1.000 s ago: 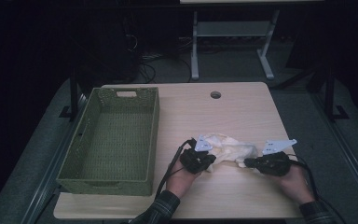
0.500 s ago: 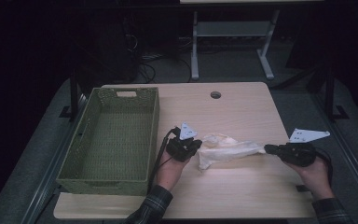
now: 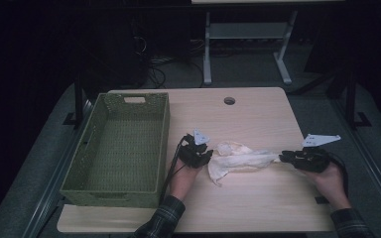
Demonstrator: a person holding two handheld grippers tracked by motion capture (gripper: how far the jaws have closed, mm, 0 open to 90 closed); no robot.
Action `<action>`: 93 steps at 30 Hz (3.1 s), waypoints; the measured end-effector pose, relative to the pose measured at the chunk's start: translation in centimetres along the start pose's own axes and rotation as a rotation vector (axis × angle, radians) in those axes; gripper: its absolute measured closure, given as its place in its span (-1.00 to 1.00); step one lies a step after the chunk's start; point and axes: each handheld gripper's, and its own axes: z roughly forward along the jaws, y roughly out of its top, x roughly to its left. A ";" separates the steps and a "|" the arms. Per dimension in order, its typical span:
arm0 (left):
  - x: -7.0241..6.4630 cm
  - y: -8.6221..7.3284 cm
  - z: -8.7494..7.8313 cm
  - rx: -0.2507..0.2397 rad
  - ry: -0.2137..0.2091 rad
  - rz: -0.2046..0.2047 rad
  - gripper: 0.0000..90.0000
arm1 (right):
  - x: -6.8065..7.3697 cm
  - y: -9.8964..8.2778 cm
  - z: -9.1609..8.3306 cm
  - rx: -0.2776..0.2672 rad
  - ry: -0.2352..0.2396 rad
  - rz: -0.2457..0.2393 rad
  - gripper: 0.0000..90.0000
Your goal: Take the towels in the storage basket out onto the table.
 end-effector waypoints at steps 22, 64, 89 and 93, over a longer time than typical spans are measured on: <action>-4.7 -2.6 0.9 0.145 -0.168 0.159 0.54 | 2.2 -1.2 0.9 0.115 0.074 -0.084 0.62; -4.9 -4.4 -4.1 0.202 -0.175 0.074 0.95 | 4.2 -5.0 -4.6 0.084 0.180 -0.062 0.95; -3.6 -2.2 -2.3 0.112 -0.186 0.077 0.44 | 4.0 -2.2 -2.5 0.025 0.160 -0.082 0.61; -3.4 -1.7 -2.1 0.100 -0.177 0.077 0.41 | 3.7 -1.5 -2.2 0.011 0.158 -0.087 0.59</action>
